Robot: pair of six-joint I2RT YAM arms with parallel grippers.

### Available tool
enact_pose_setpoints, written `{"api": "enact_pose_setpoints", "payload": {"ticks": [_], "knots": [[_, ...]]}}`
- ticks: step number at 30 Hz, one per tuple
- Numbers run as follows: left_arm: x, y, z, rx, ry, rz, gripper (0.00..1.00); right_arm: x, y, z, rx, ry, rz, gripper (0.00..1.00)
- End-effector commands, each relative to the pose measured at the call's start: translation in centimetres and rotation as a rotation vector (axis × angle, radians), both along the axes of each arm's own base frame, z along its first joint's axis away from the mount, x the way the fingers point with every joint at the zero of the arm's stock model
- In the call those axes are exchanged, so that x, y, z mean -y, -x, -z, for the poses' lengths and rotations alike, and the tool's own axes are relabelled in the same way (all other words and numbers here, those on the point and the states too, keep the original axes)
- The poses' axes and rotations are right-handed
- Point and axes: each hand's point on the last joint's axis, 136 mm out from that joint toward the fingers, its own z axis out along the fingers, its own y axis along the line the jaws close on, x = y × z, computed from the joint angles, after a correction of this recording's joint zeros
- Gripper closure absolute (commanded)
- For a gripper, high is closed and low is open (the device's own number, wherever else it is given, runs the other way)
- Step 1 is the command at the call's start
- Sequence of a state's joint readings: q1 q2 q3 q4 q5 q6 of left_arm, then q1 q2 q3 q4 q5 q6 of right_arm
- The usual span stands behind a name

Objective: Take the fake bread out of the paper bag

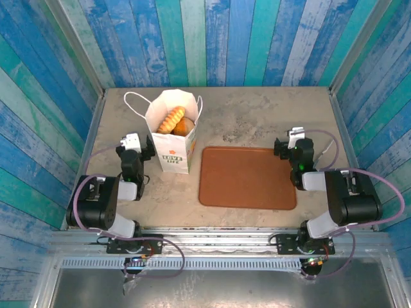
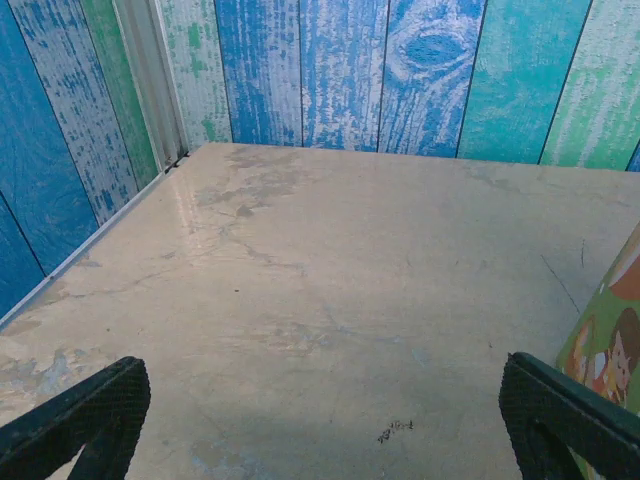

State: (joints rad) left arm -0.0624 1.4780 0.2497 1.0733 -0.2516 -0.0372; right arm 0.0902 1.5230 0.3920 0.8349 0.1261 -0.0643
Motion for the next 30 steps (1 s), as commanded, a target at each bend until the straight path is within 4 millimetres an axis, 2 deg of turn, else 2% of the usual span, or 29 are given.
{"api": "enact_pose_setpoints", "payload": {"ticks": [1, 30], "knots": [[-0.07, -0.44, -0.03, 0.001, -0.002, -0.004, 0.06, -0.12, -0.49, -0.85, 0.021, -0.002, -0.007, 0.0], [-0.4, -0.03, -0.3, 0.018, 0.006, -0.024, 0.06, -0.19, -0.43, -0.97, 0.026, -0.008, -0.019, 0.0]]}}
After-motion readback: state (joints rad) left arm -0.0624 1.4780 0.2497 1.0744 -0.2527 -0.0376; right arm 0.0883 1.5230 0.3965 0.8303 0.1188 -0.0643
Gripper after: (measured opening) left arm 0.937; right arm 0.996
